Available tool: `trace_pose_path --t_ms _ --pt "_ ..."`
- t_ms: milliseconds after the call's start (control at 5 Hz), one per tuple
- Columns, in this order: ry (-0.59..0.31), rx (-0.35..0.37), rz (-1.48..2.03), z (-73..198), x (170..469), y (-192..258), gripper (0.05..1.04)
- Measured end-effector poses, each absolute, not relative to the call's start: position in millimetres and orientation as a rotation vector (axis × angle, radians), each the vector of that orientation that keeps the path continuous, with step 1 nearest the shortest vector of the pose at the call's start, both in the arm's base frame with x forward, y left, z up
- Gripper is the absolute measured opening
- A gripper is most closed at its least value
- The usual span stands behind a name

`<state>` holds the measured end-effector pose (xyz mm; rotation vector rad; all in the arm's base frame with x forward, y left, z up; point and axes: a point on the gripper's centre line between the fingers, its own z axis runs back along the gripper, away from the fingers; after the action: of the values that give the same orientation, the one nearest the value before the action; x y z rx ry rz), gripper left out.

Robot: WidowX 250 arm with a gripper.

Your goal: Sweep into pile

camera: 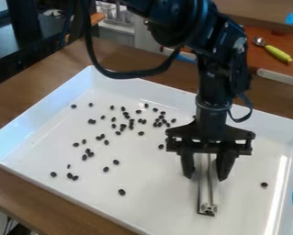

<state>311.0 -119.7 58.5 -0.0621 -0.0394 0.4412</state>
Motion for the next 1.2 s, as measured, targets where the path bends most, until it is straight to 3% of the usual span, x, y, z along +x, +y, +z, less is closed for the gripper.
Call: trace_pose_path --t_ms 200,600,1000,1200 --pt "-0.048 -0.06 0.454 58 313 -119 0.378" --pt "0.012 -0.096 0.432 71 306 -128 0.374" --pt "-0.028 -0.176 0.374 131 323 -173 0.374" --pt "0.01 -0.163 0.353 114 329 -188 0.374"
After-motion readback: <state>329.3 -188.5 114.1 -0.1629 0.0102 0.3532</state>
